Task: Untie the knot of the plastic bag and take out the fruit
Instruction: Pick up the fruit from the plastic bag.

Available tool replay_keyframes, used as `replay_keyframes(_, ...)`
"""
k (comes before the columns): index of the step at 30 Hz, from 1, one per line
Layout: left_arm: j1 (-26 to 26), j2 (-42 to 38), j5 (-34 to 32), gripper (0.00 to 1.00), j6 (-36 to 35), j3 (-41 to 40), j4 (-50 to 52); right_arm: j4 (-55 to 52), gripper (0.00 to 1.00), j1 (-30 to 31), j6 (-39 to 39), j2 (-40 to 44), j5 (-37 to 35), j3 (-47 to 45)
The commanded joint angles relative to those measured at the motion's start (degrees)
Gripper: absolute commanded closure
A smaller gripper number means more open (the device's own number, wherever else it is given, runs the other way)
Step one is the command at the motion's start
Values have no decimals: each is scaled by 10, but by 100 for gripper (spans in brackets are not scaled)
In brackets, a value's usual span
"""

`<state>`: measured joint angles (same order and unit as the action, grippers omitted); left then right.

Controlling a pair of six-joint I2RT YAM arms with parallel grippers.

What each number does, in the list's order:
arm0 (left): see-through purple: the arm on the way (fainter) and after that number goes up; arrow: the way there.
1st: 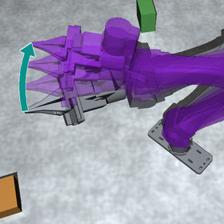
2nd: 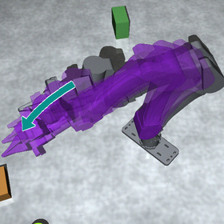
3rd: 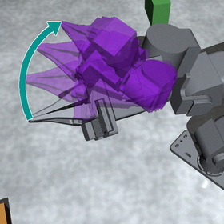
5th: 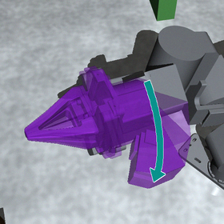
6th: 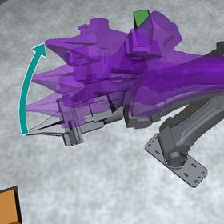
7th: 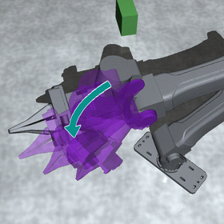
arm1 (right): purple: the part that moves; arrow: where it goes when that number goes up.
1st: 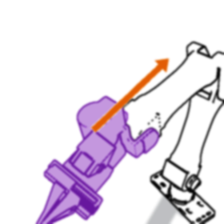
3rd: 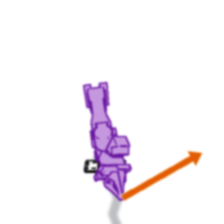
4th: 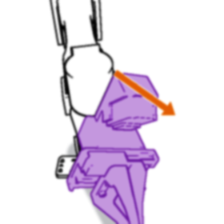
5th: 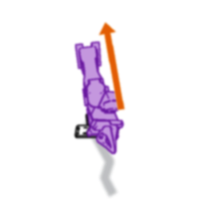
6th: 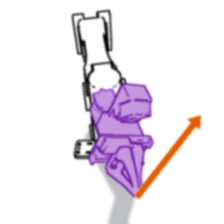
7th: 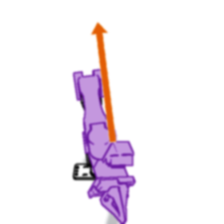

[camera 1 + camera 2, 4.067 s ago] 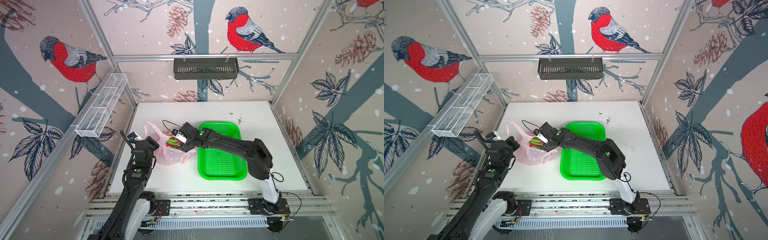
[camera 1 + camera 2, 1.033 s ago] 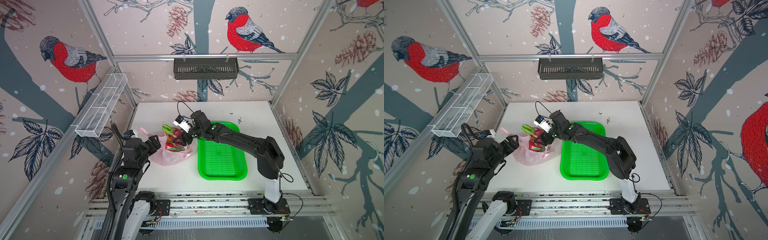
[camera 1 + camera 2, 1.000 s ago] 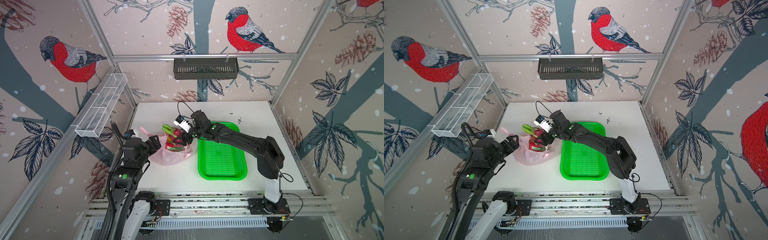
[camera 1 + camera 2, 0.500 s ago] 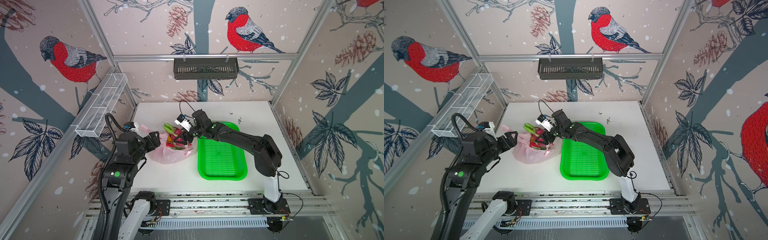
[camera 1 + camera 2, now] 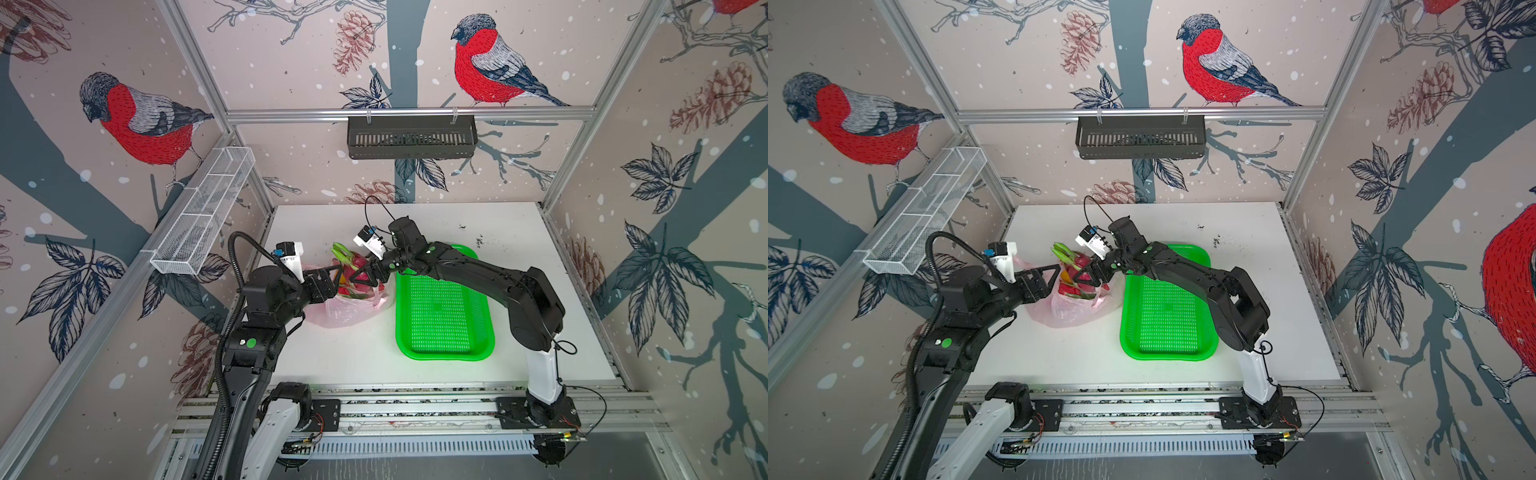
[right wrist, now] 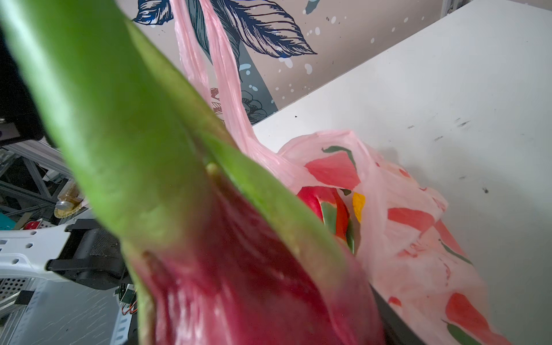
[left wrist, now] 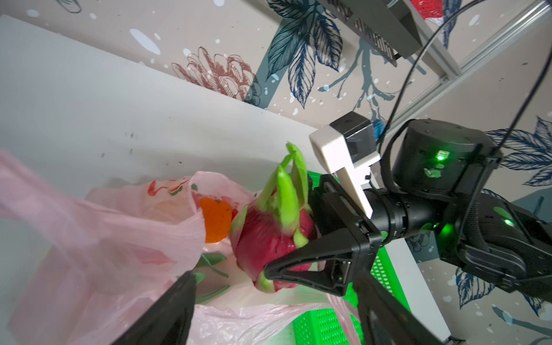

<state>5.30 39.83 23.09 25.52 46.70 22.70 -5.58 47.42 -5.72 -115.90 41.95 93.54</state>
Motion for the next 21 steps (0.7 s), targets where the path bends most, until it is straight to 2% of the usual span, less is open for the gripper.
replay_keyframes(1,6,9,51,19,0,-15,-79,13,72,-1,4,-3,17,10)
replay_keyframes(14,32,76,0,20,-26,-35,-129,8,73,2,5,-2,15,17)
replay_keyframes(21,35,102,7,25,-14,-47,-181,2,74,3,8,-2,12,21)
